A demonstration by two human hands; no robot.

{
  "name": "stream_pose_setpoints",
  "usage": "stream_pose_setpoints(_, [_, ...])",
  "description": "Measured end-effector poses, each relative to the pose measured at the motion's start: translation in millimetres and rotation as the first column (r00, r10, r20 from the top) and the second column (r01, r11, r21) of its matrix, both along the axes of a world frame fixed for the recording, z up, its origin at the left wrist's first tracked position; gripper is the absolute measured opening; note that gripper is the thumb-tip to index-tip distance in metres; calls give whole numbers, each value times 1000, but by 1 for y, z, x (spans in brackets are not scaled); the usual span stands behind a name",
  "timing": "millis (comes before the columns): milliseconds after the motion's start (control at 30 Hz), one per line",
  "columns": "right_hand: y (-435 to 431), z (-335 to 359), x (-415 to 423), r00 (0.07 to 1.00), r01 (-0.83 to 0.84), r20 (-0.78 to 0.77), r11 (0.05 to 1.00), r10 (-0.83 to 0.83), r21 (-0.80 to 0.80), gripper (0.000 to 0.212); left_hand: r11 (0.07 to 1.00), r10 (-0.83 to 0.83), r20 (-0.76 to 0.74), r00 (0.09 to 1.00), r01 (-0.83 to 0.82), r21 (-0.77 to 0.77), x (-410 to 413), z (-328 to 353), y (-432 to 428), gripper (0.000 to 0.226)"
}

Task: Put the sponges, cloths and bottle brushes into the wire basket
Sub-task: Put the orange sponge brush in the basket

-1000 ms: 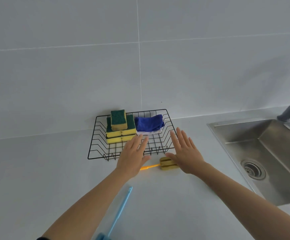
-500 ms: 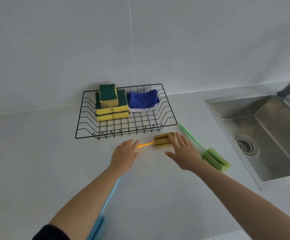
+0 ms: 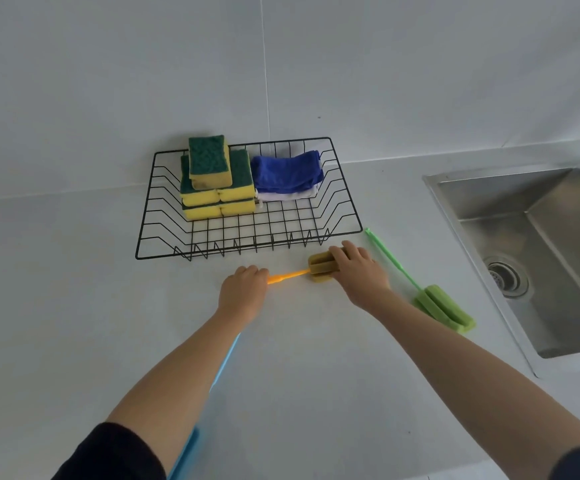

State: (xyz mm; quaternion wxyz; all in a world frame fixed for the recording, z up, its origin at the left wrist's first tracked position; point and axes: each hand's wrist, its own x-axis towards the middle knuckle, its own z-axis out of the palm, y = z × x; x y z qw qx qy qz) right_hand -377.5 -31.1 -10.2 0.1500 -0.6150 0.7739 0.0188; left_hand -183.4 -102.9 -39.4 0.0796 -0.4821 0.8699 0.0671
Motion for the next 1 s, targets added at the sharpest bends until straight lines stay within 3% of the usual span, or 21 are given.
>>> stream_pose_setpoints(333, [13,42,0,1000,-26,-8,992,26,-120,40,999,-50,-42,998,50,-19,9,54,5,25])
stream_pose_setpoints(633, [-23,102,-3,999,-41,-37,961,32,-275,41,979,-93,-152,984,63,-192,10,119,-28,27])
stream_pose_setpoints(1000, [-94,77,0,999,-46,-18,992,44,-122,39,991,-17,50,999,24,-133,3,102,-88,20])
